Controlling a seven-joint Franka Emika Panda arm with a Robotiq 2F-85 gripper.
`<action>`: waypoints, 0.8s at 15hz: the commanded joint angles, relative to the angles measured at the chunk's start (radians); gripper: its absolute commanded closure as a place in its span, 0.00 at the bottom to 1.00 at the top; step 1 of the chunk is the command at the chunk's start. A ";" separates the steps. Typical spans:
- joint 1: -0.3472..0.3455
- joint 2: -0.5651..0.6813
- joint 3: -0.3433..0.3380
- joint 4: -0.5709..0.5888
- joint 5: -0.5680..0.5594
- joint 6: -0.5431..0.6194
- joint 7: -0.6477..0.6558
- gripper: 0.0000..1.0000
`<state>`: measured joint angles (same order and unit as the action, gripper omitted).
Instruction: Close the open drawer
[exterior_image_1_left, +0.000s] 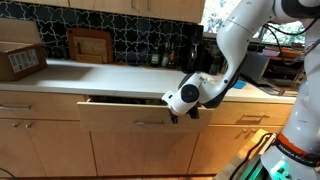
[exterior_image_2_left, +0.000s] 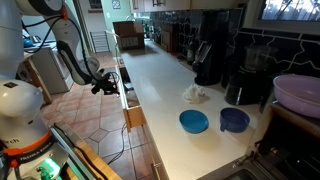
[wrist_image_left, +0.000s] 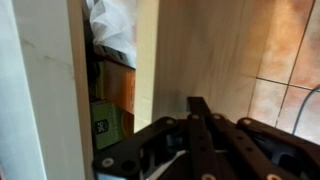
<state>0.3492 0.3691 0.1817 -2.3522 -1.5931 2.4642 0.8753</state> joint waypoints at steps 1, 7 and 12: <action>-0.033 0.110 0.014 0.092 -0.103 -0.085 0.045 1.00; -0.058 0.188 0.030 0.155 -0.169 -0.179 0.080 1.00; -0.060 0.196 0.033 0.166 -0.193 -0.252 0.171 1.00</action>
<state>0.3052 0.5489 0.1951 -2.2011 -1.7419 2.2725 0.9434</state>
